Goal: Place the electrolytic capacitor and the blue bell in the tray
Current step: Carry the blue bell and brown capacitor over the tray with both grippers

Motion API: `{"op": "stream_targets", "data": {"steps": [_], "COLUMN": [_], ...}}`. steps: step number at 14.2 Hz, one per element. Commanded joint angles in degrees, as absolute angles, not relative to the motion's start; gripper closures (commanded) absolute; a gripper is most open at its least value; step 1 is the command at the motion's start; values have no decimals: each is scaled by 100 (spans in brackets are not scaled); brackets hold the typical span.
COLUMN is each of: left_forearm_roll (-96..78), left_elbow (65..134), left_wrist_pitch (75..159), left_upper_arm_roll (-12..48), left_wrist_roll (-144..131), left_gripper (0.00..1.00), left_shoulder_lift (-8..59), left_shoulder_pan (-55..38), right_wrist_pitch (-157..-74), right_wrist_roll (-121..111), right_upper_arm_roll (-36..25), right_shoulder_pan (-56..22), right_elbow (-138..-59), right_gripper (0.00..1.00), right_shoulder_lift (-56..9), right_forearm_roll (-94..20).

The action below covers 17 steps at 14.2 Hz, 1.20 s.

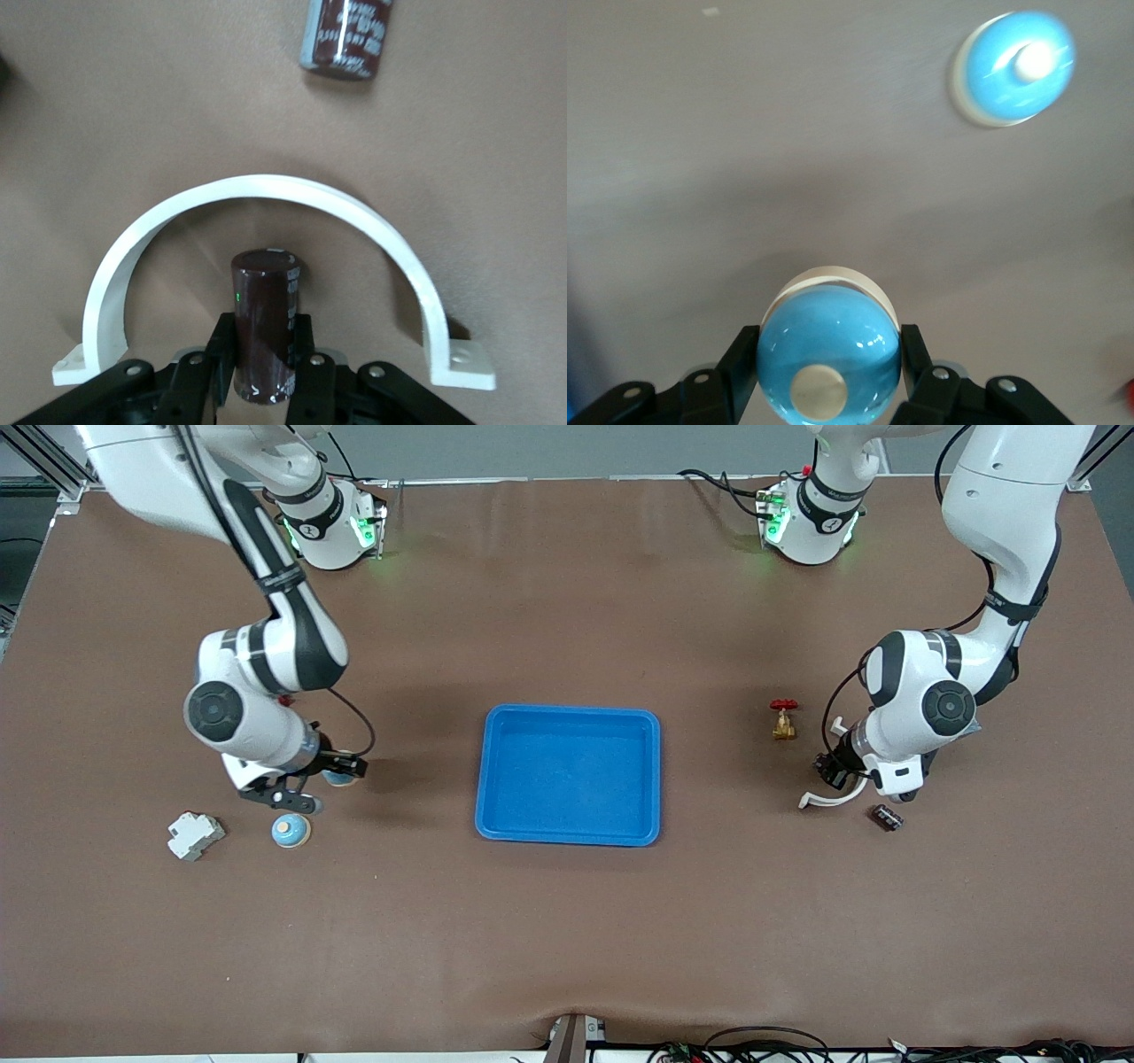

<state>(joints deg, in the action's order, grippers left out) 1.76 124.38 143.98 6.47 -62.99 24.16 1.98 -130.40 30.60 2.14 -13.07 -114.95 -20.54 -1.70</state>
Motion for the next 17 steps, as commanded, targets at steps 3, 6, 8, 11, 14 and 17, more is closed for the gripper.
{"op": "stream_targets", "data": {"steps": [3,6,8,11,14,17], "left_forearm_roll": [290,238,150,158,202,246], "left_elbow": [12157,11393,11084,10558,9636,9352], "left_wrist_pitch": [13468,12413,12252,12252,12252,12339], "left_upper_arm_roll": [912,1361,1704,1916,1916,1907], "left_wrist_roll": [-6608,-6960,-7319,-7987,-9066,-9929], "left_gripper": [100,100,100,100,100,100], "left_shoulder_lift": [1838,1819,1924,2353,3161,3541], "left_shoulder_pan": [123,105,71,-420,-1097,-1581], "right_wrist_pitch": [-13052,-13139,-13402,-13491,-13491,-13500], "right_wrist_roll": [4559,5368,5939,6502,6854,7110], "right_upper_arm_roll": [167,167,158,158,158,158], "right_shoulder_pan": [-2099,-2565,-2829,-3110,-3313,-3480], "right_elbow": [-11233,-10961,-10802,-10320,-9872,-9721], "right_gripper": [100,100,100,100,100,100], "right_shoulder_lift": [-2109,-2346,-2565,-3083,-3506,-3665], "right_forearm_roll": [-193,-220,-220,-211,-211,-202]}}
